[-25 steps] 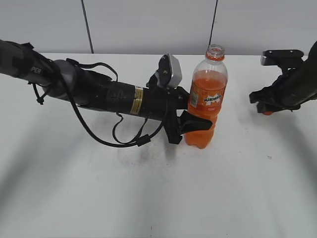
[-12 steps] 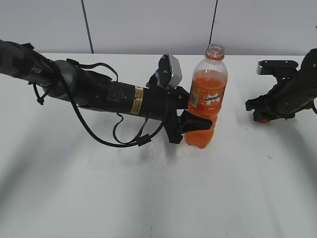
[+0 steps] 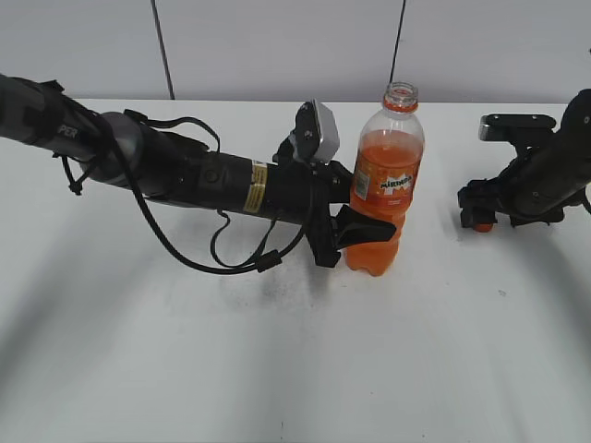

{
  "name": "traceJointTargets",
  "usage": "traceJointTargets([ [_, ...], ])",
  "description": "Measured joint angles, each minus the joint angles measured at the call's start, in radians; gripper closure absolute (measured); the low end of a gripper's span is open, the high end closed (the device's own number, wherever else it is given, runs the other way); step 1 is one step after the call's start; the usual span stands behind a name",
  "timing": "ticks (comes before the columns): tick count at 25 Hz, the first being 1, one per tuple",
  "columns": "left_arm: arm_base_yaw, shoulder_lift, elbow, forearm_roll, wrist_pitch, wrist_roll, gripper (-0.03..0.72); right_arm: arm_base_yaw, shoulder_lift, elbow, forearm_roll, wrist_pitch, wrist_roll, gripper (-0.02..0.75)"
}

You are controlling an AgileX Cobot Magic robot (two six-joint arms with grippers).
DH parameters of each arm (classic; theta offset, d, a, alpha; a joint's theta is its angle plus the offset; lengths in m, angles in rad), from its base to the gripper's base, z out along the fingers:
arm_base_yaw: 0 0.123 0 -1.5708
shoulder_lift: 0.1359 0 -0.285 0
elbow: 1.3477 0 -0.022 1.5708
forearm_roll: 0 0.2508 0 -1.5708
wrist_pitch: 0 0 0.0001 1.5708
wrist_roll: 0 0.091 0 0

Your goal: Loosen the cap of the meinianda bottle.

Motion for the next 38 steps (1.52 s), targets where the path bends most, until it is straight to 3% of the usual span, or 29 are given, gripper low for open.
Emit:
traceJointTargets([
  [4, 0.000, 0.000, 0.000, 0.006, 0.000, 0.000, 0.301, 0.000, -0.007, -0.001, 0.011, 0.028, 0.000, 0.148],
  [9, 0.022, 0.000, 0.000, 0.012, -0.016, -0.004, 0.171, 0.000, -0.034, 0.000, 0.016, 0.050, 0.000, 0.149],
  [12, 0.049, 0.000, 0.000, 0.037, -0.032, -0.008, 0.139, 0.000, -0.059, 0.000, 0.017, 0.051, 0.000, 0.149],
  [16, 0.090, -0.001, 0.000, 0.154, -0.077, -0.052, 0.132, 0.000, -0.085, 0.000, 0.018, 0.068, 0.000, 0.149],
  [21, 0.148, -0.006, 0.000, 0.412, -0.099, -0.192, 0.132, 0.000, -0.122, 0.000, 0.018, 0.087, 0.000, 0.149],
  [26, 0.207, -0.071, 0.000, 0.440, -0.069, -0.287, 0.132, 0.000, -0.177, 0.000, -0.018, 0.074, -0.027, 0.149],
  [29, 0.223, -0.133, 0.000, 0.440, 0.046, -0.297, 0.134, 0.000, -0.213, 0.000, -0.095, 0.010, -0.043, 0.149],
  [33, 0.225, -0.209, 0.000, 0.439, 0.360, -0.297, 0.137, 0.000, -0.251, -0.029, -0.196, -0.062, -0.048, 0.150],
  [38, 0.225, -0.268, 0.000, 0.285, 0.868, -0.297, 0.137, 0.000, -0.259, -0.111, -0.264, -0.104, -0.050, 0.150],
])
